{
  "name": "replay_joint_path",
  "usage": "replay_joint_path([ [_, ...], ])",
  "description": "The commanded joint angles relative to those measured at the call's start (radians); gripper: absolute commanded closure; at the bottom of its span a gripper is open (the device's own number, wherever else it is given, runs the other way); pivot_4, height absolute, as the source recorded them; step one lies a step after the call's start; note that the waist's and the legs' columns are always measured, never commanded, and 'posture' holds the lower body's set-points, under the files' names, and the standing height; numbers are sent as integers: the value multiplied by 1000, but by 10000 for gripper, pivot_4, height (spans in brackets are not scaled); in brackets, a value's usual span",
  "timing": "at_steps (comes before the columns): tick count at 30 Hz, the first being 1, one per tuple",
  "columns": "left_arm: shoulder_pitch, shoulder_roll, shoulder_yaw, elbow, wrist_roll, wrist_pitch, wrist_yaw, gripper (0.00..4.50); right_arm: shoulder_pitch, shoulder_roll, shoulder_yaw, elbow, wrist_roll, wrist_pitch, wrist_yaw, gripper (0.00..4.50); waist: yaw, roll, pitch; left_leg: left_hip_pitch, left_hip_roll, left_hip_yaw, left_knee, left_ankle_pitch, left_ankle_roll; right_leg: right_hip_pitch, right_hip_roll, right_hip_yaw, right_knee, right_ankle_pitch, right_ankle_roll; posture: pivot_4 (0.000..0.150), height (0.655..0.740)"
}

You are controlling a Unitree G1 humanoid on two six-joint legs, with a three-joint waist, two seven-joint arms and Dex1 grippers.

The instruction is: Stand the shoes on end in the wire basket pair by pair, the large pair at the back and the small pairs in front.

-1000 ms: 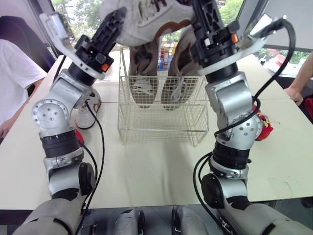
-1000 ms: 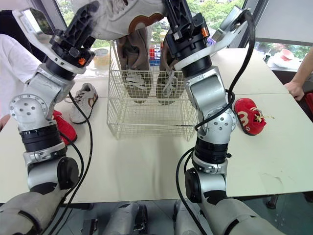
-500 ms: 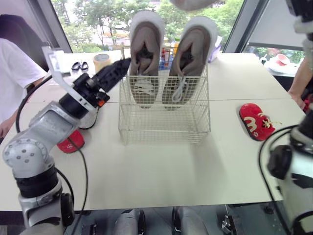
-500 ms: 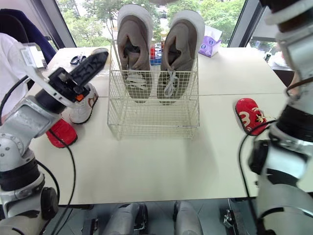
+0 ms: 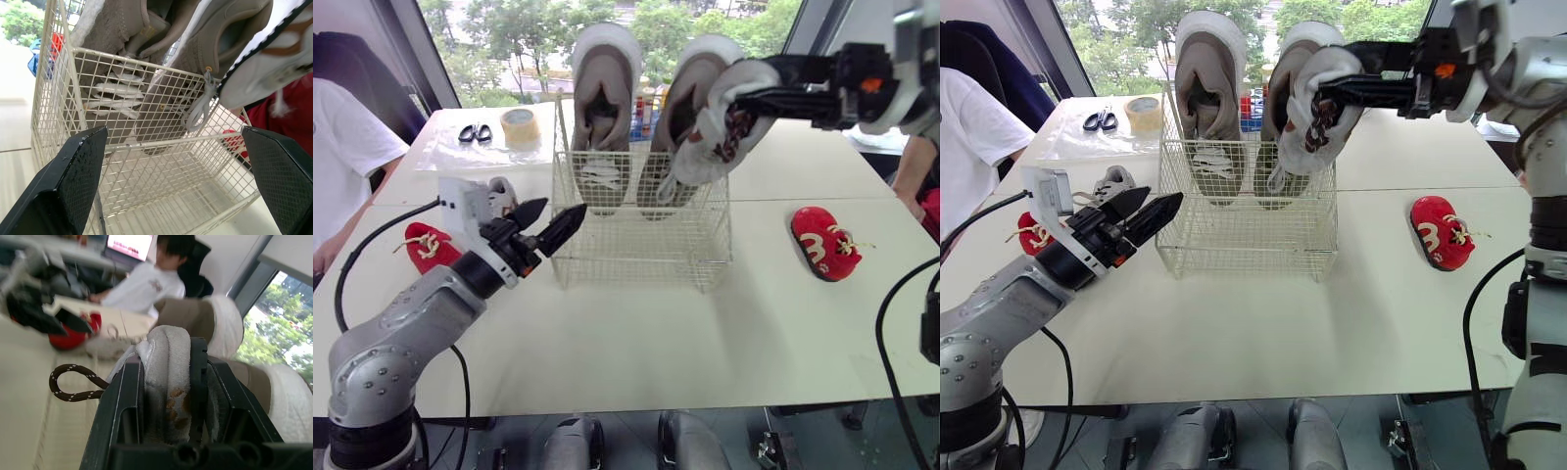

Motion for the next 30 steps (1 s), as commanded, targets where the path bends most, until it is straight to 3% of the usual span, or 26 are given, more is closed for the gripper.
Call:
replay_joint_path([
  [1, 4, 17, 10, -27, 1, -24, -5, 385, -21, 31, -2, 36, -63, -73, 42, 32900, 0, 0, 0, 0, 0, 0, 0, 0, 0, 0, 0, 0, 0, 0, 0, 1500, 7400],
  [7, -27, 46, 7, 12, 22, -26, -23, 385, 2, 117, 8, 155, -113, -113, 120, 32900, 2, 0, 0, 0, 0, 0, 0, 0, 0, 0, -1, -1, 0, 0, 0, 1500, 7400],
  [14, -32, 66, 21, 36, 14, -25, -31, 0, 1, 129, -5, 238, -167, -140, 168, 745, -1, 0, 0, 0, -1, 0, 0, 0, 0, 0, -1, -1, 0, 0, 0, 1500, 7400],
  [22, -5, 120, 72, 72, 0, -13, -62, 0, 10, 55, -97, 34, -69, 93, 162, 745, 1, 0, 0, 0, 0, -1, 0, 0, -1, 0, -1, -1, 1, 0, 0, 1500, 7400],
  [29, -14, 224, 208, 218, -108, 27, -88, 0, 33, 24, -252, -240, 188, 405, 72, 745, -1, 0, 0, 0, 0, -2, 0, 0, -1, -1, -4, -2, 1, 0, -1, 1500, 7400],
  [30, -40, 267, 210, 270, -66, 35, -100, 0, 43, 22, -257, -287, 213, 435, 59, 745, -1, 0, 0, 0, 0, -2, 0, 0, -1, -1, -4, -2, 1, 0, -3, 1500, 7400],
])
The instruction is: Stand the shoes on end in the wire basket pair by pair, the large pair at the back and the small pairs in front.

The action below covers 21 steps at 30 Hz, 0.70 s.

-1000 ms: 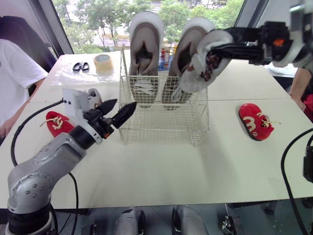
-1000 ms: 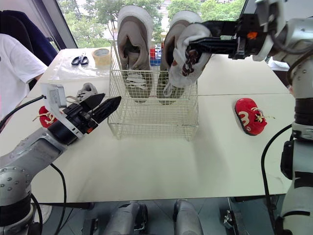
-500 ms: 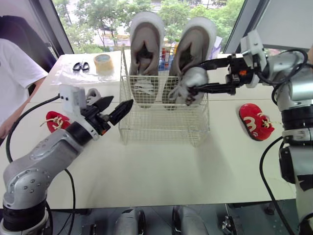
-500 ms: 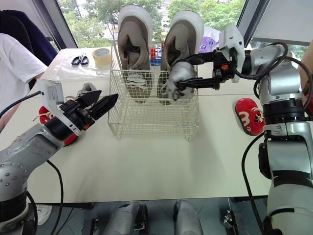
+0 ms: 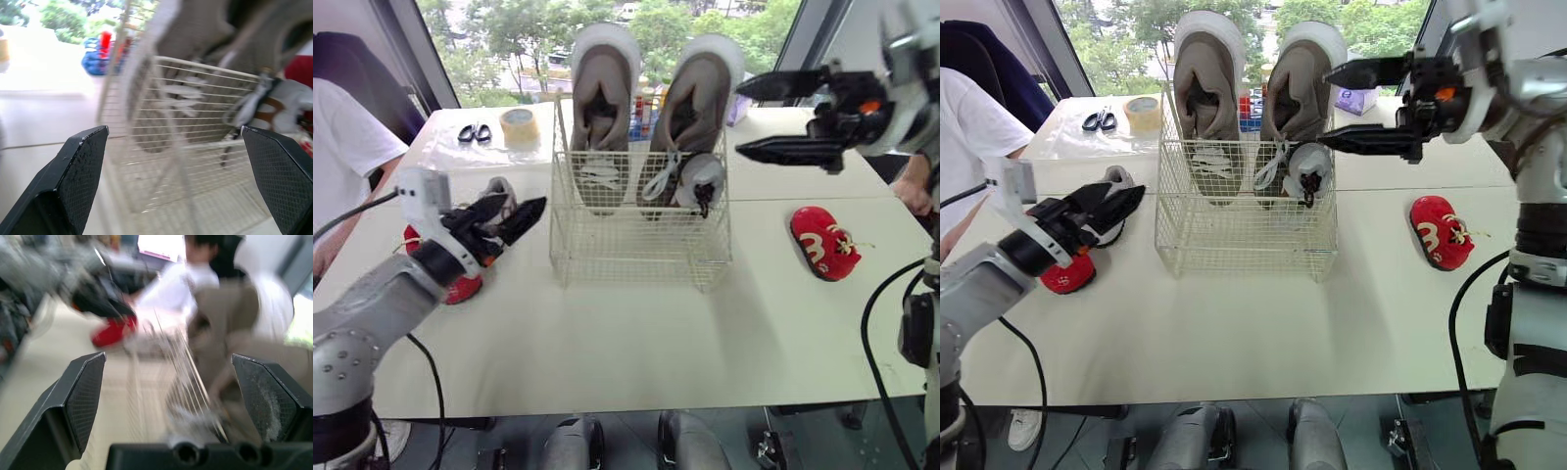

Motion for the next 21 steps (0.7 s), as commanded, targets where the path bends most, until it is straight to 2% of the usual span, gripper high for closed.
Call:
replay_joint_path([
  [1, -68, 98, 64, 105, 27, 13, -43, 0, 9, -19, -65, -159, 125, 116, -52, 745, 0, 0, 0, 0, 0, 0, 0, 0, 0, 0, 0, 0, 0, -1, -1, 1500, 7400],
  [5, -271, 280, -95, 383, 277, 48, -100, 0, 117, -39, -16, -329, 157, 171, -60, 745, 5, -1, 0, 0, 0, -1, 0, -1, 2, 0, 2, -3, 0, 0, -2, 1500, 7400],
  [8, -473, 323, -317, 625, 587, -30, -159, 0, 199, -27, 2, -417, 180, 182, -86, 745, 16, -1, -1, 0, -1, 1, 0, -2, 4, 0, 2, -3, 0, 1, 1, 1500, 7400],
  [10, -589, 312, -420, 778, 715, -80, -275, 0, 252, -21, 8, -471, 184, 177, -109, 745, 24, -1, -1, 0, -2, 2, 0, 0, 1, 0, 2, -2, 1, 2, 2, 1500, 7400],
  [14, -809, 247, -496, 1123, 803, -65, -575, 0, 337, -9, 1, -555, 219, 194, -171, 745, 25, -3, -1, -3, -1, 3, 0, 1, 0, -1, 2, -3, 0, 1, 2, 1500, 7400],
  [18, -1010, 169, -517, 1450, 931, -105, -675, 0, 391, 2, -29, -618, 282, 224, -250, 745, 22, -7, 0, -5, -1, 3, 0, 0, 1, -2, 3, -4, 1, 1, 3, 1500, 7400],
  [21, -1108, 112, -530, 1623, 1025, -174, -713, 0, 433, 8, -58, -655, 321, 239, -324, 745, 23, -8, 0, -5, -1, 4, 0, 0, 2, -2, 3, -4, 0, 1, 4, 1500, 7400],
])
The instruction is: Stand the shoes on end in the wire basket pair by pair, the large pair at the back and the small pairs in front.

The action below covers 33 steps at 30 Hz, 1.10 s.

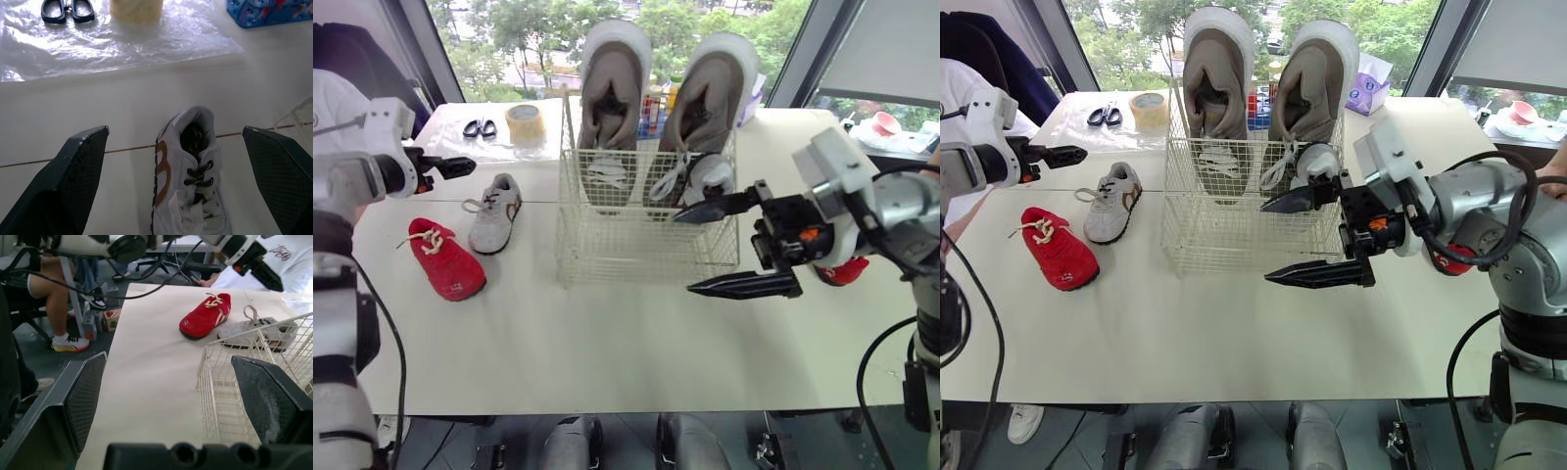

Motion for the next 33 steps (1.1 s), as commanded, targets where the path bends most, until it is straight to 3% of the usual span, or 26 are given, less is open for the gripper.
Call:
replay_joint_path([
  [1, -85, -32, -14, 152, 126, -91, -42, 0, 29, 1, -55, -62, 55, 11, -82, 745, 0, 0, 0, 0, 0, 0, 0, 0, 0, 0, 0, 0, 0, 0, 0, 1500, 7400],
  [9, -67, -139, -36, 284, 326, -196, -30, 0, 83, 1, -80, -120, 130, 21, -211, 745, -1, -1, 0, 0, 0, -2, 0, -1, 1, 0, -1, 0, 0, 0, 0, 1500, 7400],
  [12, -46, -164, -21, 295, 364, -219, -25, 9120, 86, -2, -81, -129, 153, 23, -249, 0, 0, -2, 0, 0, 0, -2, 1, -2, 4, 0, -1, 0, 1, 0, 0, 1500, 7400],
  [19, -43, -185, 26, 295, 393, -226, -40, 44067, 78, -11, -65, -121, 173, 12, -283, 0, 0, -2, 0, 1, 0, -3, 2, -4, 6, 0, -2, 0, 1, 0, 0, 1500, 7400],
  [25, -102, -149, 151, 273, 332, -227, -9, 44634, 65, -18, -46, -97, 151, 2, -268, 0, -1, -2, 0, 0, 0, -3, 3, -4, 7, 0, -2, 0, 2, 0, 0, 1500, 7400],
  [29, -174, -105, 305, 181, 226, -239, 62, 44634, 55, -20, -37, -80, 142, -2, -259, 0, -1, -5, 1, 0, 1, -3, 4, -4, 7, 0, -2, 0, 2, 0, 0, 1500, 7400],
  [31, -154, -104, 385, 75, 164, -257, 90, 44634, 49, -22, -34, -69, 138, -5, -254, 0, -2, -5, 1, -1, 1, -3, 5, -5, 8, 0, -2, 0, 2, 0, 0, 1500, 7400],
  [33, -47, -148, 487, -238, 57, -172, 152, 44634, 40, -23, -43, -48, 146, -1, -253, 0, -2, -5, 1, 0, 1, -3, 5, -4, 7, 1, -3, 0, 2, 0, 0, 1500, 7400],
])
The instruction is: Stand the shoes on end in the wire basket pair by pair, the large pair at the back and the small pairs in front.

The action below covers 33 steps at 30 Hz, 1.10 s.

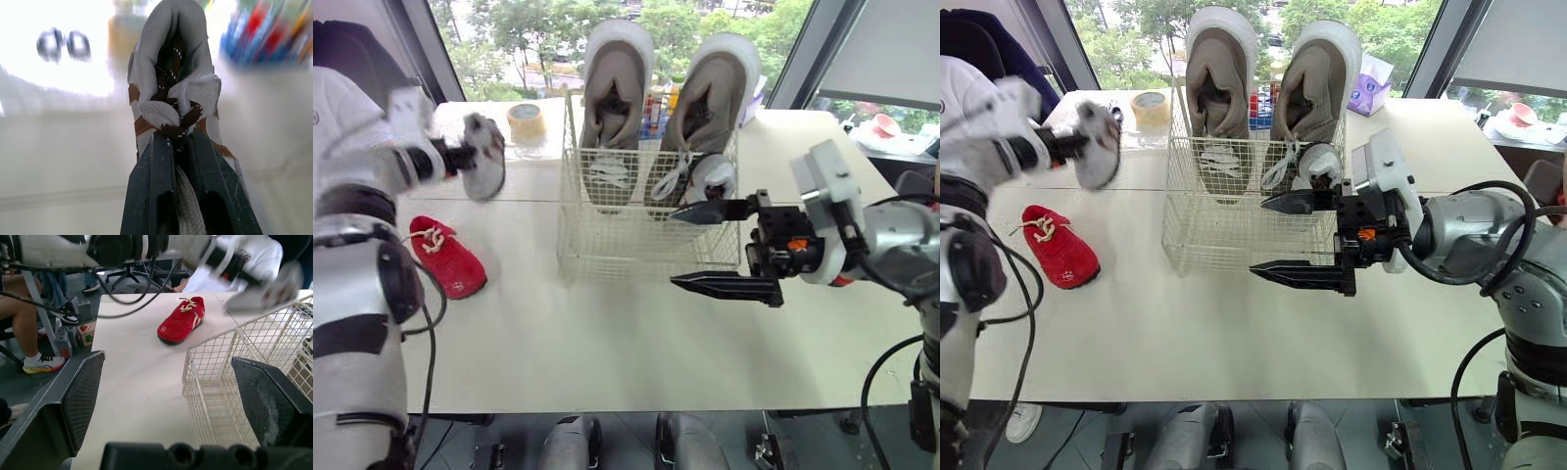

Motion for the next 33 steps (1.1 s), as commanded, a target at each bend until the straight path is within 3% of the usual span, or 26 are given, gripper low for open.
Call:
replay_joint_path([
  [1, 136, -74, 190, -536, -207, 96, 121, 44634, -34, -18, -32, 27, 18, -7, 4, 0, -1, 0, 0, 0, 0, 0, 0, 2, -3, 1, 0, 0, 0, 0, 0, 1500, 7400],
  [4, 346, -287, 280, -1152, -378, 191, 351, 44634, -53, -8, -78, 70, 99, 25, -32, 0, 3, 0, 0, 0, 0, -2, 3, 1, -3, 4, -2, 1, 1, 1, 2, 1500, 7400],
  [6, 445, -411, 247, -1430, -386, 196, 494, 44634, -69, -6, -94, 91, 137, 46, -71, 0, 5, 0, 0, 0, -1, -3, 7, 1, -2, 6, -3, 2, 0, 2, 3, 1500, 7400],
  [9, 526, -523, 142, -1650, -337, 209, 635, 44634, -114, -1, -91, 133, 191, 82, -119, 0, 3, 0, 0, 0, -1, -3, 9, 0, -2, 7, -3, 2, -2, 4, 3, 1500, 7400],
  [11, 607, -544, 38, -1723, -288, 178, 629, 44634, -163, 2, -60, 192, 179, 93, -99, 0, 1, 1, -1, 2, -1, -2, 9, 1, -2, 7, -1, 2, -1, 5, 2, 1500, 7400],
  [15, 729, -520, -131, -1756, -175, 29, 538, 44634, -225, -1, 11, 282, 97, 92, -28, 0, 1, 6, -4, 7, 0, 0, 8, -3, 4, 8, 1, 3, 1, 5, 1, 1500, 7400],
  [21, 797, -510, -325, -1684, -3, -254, 417, 44634, -249, -30, 25, 323, 56, 125, 22, 0, 4, 6, -4, 2, 2, 0, 9, -3, 4, 5, 3, 3, -1, 6, -1, 1500, 7400],
  [25, 827, -550, -397, -1608, 81, -407, 402, 44634, -184, -79, -2, 284, 62, 164, 35, 0, 7, 6, -4, 1, 1, 0, 9, -4, 7, 5, 1, 2, -2, 6, -1, 1500, 7400],
  [29, 857, -616, -483, -1462, 189, -637, 408, 44634, -25, -165, -129, 192, 146, 248, 0, 0, 16, 6, -4, 1, 0, 1, 9, -5, 8, 5, 0, 2, -4, 6, -1, 1500, 7400],
  [33, 828, -638, -480, -1306, 372, -815, 525, 44634, 87, -194, -232, 148, 179, 271, -53, 0, 25, 7, -4, 1, 1, 1, 9, -5, 9, 5, 0, 2, -3, 6, -1, 1500, 7400],
])
